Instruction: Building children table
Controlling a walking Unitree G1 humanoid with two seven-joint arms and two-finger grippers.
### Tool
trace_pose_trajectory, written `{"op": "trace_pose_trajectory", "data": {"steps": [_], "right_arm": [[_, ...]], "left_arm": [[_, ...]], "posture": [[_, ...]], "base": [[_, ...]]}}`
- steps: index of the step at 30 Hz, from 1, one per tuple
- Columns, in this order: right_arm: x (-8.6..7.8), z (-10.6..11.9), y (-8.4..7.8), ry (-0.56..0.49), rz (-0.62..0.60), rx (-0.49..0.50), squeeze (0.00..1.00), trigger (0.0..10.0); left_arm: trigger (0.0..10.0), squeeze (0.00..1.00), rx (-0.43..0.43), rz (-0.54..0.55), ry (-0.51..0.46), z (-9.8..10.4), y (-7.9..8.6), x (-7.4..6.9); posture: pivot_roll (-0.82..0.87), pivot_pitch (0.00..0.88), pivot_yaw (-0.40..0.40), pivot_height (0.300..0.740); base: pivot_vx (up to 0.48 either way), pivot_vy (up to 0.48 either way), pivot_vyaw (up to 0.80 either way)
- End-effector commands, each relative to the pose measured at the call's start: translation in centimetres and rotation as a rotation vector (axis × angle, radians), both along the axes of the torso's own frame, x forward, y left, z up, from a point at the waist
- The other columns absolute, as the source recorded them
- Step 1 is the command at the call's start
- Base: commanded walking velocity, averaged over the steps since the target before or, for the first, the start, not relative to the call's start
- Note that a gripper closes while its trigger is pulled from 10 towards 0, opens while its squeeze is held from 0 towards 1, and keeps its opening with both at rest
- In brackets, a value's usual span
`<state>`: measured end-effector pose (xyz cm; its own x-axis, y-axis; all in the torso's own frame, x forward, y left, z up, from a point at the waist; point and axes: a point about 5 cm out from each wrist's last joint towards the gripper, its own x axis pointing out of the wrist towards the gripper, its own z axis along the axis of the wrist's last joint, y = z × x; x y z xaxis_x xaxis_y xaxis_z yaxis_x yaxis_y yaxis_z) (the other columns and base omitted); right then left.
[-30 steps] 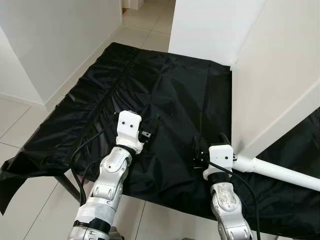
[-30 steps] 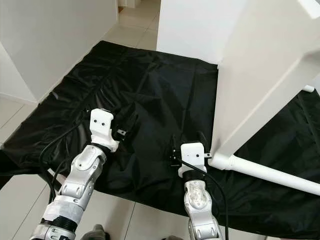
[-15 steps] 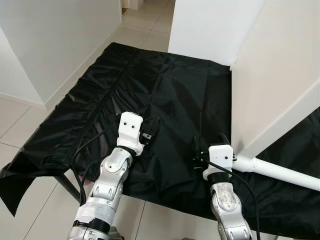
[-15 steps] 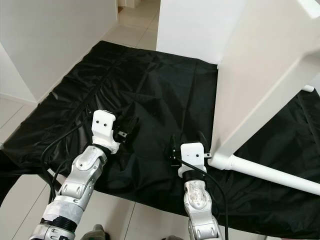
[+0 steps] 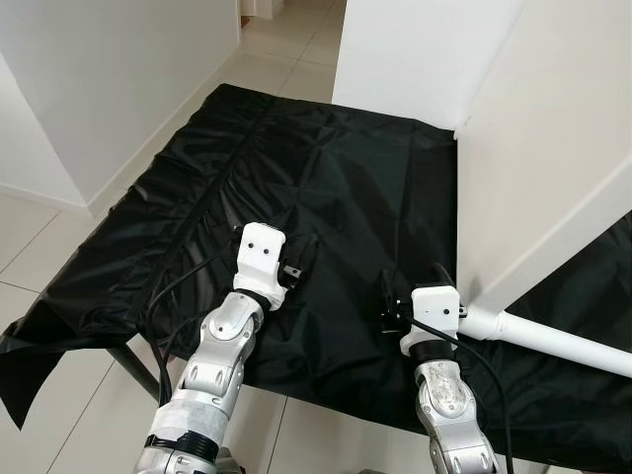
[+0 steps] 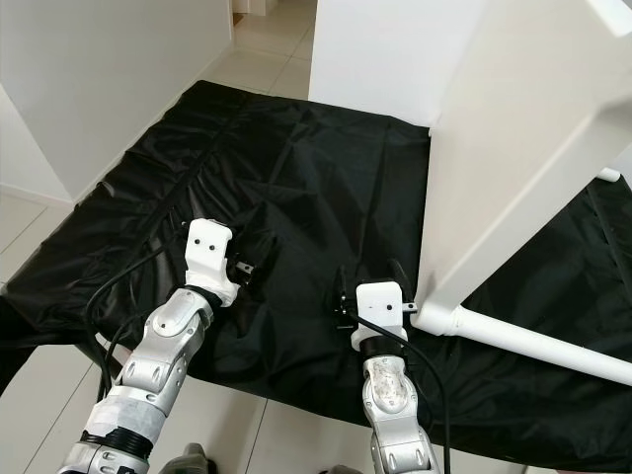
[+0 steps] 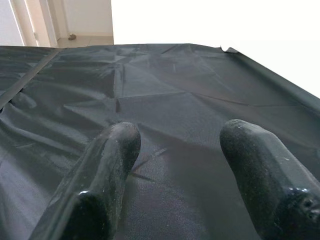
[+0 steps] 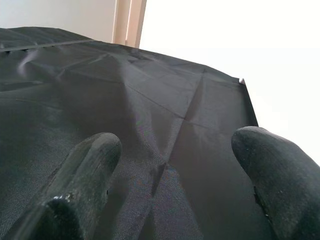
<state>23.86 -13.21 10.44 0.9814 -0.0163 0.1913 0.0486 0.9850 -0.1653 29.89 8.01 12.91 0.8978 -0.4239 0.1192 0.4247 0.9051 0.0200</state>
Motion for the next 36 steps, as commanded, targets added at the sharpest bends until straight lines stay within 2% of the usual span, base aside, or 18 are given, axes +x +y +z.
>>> {"op": "trace_pose_trajectory", "data": {"steps": [1, 11, 36], "right_arm": [[-0.06, -0.41, 0.1, 0.018, 0.001, -0.003, 0.0, 10.0], [-0.06, -0.48, 0.3, 0.019, 0.0, 0.0, 0.0, 10.0], [-0.28, -0.72, 0.53, 0.028, 0.0, 0.007, 0.0, 10.0]], "left_arm": [[10.0, 0.0, 0.004, -0.016, 0.0, 0.1, -0.29, -0.12], [10.0, 0.0, 0.009, -0.025, 0.007, 0.09, -0.36, -0.14], [10.0, 0.0, 0.01, -0.018, 0.025, 0.12, -0.33, -0.23]], "posture": [[0.08, 0.007, -0.061, 0.74], [0.08, 0.004, -0.058, 0.74], [0.09, 0.009, -0.055, 0.74]], "base": [[0.0, 0.0, 0.0], [0.0, 0.0, 0.0], [-0.286, 0.0, 0.0]]}}
